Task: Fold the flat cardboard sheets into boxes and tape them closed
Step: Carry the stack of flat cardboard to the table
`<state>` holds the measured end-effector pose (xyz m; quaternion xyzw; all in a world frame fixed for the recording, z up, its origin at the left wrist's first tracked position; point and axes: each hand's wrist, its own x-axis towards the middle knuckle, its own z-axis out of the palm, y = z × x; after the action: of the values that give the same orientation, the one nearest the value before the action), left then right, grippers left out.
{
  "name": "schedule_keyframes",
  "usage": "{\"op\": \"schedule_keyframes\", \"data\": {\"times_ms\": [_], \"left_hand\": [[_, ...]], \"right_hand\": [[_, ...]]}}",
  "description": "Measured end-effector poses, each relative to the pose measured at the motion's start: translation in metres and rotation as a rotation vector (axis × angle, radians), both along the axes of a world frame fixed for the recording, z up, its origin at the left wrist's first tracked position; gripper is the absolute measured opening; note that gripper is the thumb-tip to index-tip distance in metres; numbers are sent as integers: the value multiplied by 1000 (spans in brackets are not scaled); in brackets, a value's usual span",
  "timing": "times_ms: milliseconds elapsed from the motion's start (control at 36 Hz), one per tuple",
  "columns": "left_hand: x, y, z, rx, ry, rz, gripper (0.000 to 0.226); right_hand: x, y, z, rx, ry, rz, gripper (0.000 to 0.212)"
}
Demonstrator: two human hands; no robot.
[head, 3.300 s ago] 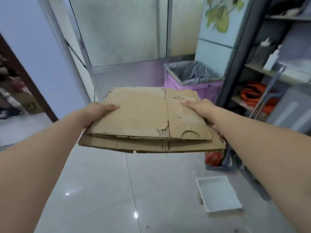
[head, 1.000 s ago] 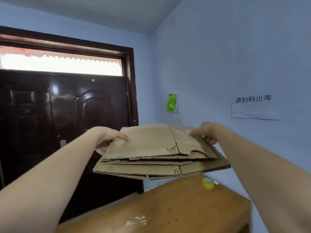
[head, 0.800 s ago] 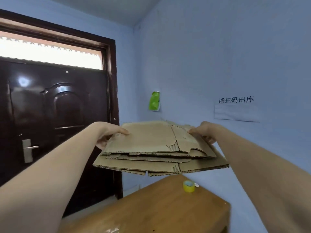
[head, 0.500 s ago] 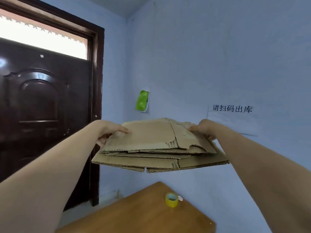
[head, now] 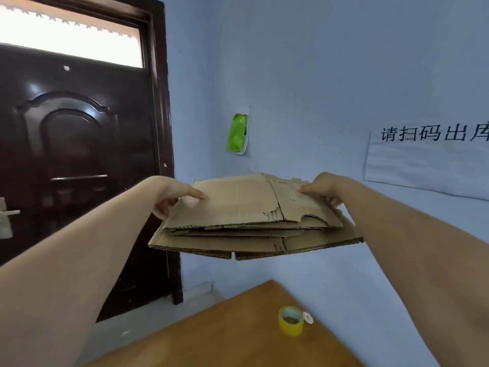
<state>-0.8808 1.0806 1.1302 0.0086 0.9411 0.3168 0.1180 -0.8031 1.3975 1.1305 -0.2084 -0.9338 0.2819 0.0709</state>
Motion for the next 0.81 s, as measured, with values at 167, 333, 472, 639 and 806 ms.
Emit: {"op": "schedule_keyframes", "data": {"times_ms": [167,333,472,639,806], "left_hand": [[-43,40,-8,-23,-51,102,95],[-80,63,-16,-41,-41,238,95],[-101,73,-51,-77,-101,307,93],[-126,67,-116,-122,-164,396,90],[-140,60,-218,-17,-186,478,68]], "right_hand": [[-78,46,3,-4,2,123,74],[-150,72,-4,12,13,245,75],[-197,81,-43,-18,-38,328,73],[-245,71,-115,-82,-112,418,59],[-274,50,-215,-177,-102,418,42]]}}
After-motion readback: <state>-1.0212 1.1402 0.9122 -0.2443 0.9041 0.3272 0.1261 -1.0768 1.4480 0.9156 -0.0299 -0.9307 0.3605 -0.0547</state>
